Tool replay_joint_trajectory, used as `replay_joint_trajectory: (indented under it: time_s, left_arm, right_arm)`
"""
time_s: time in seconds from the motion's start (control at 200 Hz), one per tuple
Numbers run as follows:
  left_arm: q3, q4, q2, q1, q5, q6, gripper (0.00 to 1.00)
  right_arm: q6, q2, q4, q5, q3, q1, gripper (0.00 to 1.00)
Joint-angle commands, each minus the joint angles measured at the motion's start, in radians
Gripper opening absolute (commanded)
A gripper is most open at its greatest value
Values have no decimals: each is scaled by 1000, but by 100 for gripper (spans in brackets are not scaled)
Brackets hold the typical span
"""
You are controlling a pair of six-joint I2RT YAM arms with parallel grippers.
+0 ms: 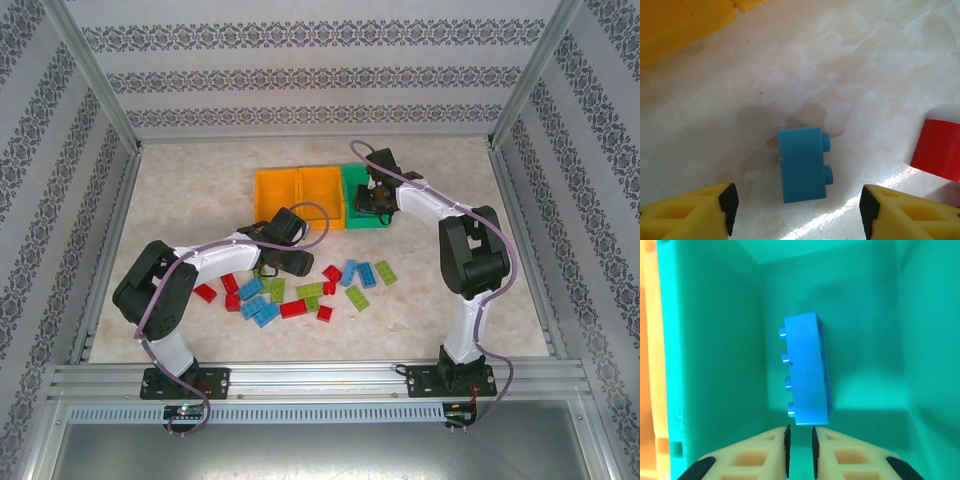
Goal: Sort the legos into containers by color
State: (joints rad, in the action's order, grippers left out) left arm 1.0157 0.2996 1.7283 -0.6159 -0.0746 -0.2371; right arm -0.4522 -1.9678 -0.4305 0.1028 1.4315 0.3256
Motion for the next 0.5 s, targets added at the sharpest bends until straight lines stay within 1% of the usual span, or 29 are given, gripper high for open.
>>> replay_joint_trajectory:
  time_s: [0.0,0.155,0.22,0.38,0.495]
  left_arm:
    - [30,-11,28,-18,3,-12,65]
    - [44,-12,41,-19,1,-13,59]
    - [50,-14,49,-21,2,-13,54]
    - [74,-16,57,-26,4,-13,36]
    - [102,-2,52,-36,-14,-1,23]
  right_arm:
    - [-29,18,-34,-7,13,15,21]
    - [-48,104,16,-11,-50,19,22]
    - [-52,149,38,-15,-84,19,24]
    - [-48,251,60,-58,-188,11,26]
    - [-54,322,83,-79,-292,-16,28]
